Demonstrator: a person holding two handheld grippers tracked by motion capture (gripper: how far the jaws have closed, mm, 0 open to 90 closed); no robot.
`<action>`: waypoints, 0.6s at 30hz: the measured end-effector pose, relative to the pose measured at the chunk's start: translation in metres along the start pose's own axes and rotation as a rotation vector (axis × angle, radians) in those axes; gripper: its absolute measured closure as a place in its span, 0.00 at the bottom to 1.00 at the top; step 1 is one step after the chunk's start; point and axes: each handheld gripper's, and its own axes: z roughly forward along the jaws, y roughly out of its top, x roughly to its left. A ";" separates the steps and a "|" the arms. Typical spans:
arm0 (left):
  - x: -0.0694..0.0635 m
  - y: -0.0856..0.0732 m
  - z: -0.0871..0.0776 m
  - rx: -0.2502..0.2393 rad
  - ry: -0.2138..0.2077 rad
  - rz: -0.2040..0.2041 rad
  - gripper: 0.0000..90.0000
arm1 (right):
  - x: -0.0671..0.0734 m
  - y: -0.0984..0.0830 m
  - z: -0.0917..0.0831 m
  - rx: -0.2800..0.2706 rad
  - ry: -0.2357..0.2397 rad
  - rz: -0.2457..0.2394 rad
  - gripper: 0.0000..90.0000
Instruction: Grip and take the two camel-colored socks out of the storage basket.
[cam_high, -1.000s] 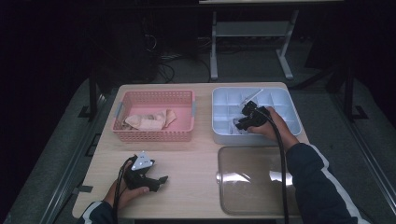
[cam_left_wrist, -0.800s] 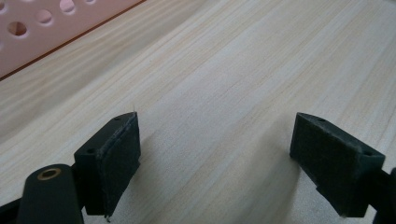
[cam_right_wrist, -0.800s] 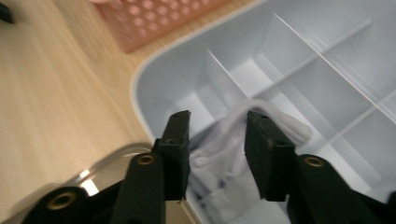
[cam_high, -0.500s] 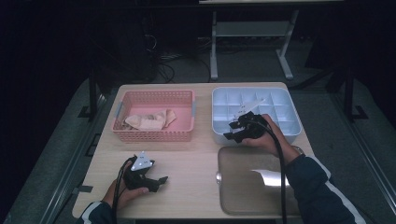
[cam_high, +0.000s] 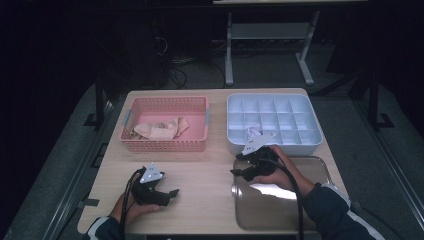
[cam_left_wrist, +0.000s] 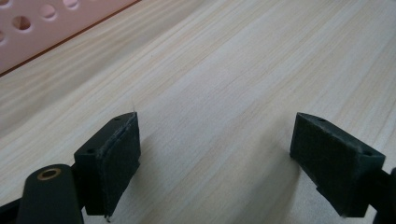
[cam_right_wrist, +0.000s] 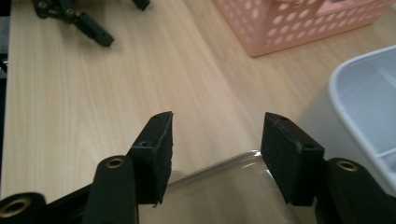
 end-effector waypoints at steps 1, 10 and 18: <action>0.000 0.001 0.000 0.009 0.005 -0.010 0.17 | 0.004 -0.001 0.002 -0.005 0.009 -0.004 0.46; 0.017 0.016 -0.024 -0.034 0.002 -0.038 0.18 | 0.047 -0.010 0.041 0.017 0.089 -0.101 0.42; 0.043 0.039 -0.054 -0.107 0.064 -0.060 0.22 | 0.059 -0.012 0.046 0.020 0.125 -0.123 0.41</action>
